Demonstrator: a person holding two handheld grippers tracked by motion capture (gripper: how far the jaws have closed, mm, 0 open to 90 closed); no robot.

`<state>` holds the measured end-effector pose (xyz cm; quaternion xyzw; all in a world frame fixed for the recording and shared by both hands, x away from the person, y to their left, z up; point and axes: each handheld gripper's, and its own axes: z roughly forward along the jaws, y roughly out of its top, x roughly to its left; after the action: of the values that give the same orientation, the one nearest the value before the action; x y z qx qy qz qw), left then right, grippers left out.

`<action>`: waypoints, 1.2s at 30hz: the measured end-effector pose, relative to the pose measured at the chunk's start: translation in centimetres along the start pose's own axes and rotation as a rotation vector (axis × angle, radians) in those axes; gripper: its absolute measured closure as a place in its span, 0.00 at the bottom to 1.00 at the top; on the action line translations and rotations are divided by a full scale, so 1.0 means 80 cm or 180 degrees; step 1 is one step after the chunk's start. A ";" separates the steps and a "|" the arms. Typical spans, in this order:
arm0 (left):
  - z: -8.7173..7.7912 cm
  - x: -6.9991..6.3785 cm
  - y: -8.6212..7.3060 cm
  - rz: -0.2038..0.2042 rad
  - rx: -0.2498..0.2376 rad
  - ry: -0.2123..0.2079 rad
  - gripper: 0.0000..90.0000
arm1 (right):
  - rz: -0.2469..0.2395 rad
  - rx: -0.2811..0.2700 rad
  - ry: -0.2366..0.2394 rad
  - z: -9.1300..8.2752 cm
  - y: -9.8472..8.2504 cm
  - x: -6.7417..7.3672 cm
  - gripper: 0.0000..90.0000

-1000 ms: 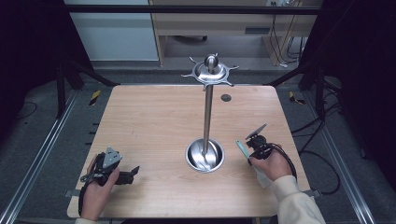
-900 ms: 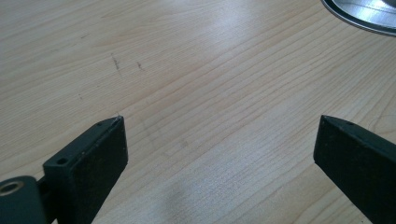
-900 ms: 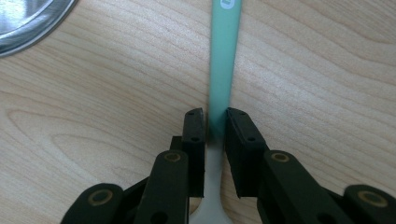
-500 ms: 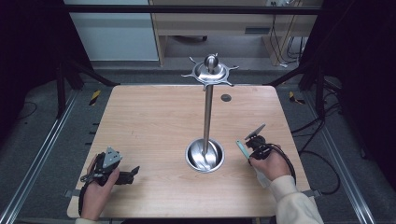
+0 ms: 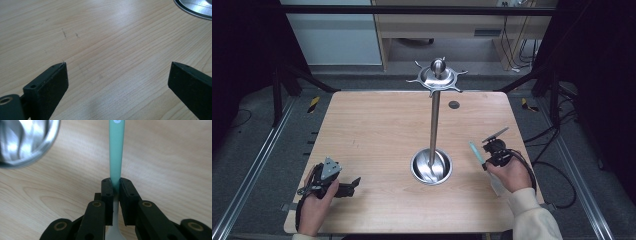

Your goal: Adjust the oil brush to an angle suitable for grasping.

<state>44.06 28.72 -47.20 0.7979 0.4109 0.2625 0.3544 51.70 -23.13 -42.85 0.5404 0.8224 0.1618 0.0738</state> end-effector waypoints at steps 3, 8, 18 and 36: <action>-0.001 0.001 0.000 -0.0005 -0.0021 0.0004 0.03 | 0.0026 -0.0269 0.0034 -0.024 0.001 -0.005 0.91; -0.001 0.001 0.000 -0.0010 -0.0019 0.0009 0.03 | 0.0107 -0.0699 0.0133 -0.052 0.000 -0.010 0.91; -0.003 0.004 0.000 -0.0040 -0.0041 0.0039 0.03 | -0.0002 -0.1399 0.0272 -0.093 0.006 0.006 0.91; -0.003 0.005 0.001 -0.0071 -0.0071 0.0016 0.03 | -0.0032 -0.2175 0.0352 -0.157 -0.023 0.009 0.91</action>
<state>44.14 29.09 -46.90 0.7886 0.4177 0.2652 0.3652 46.09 -25.51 -31.72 0.4708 0.7262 0.4565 0.2066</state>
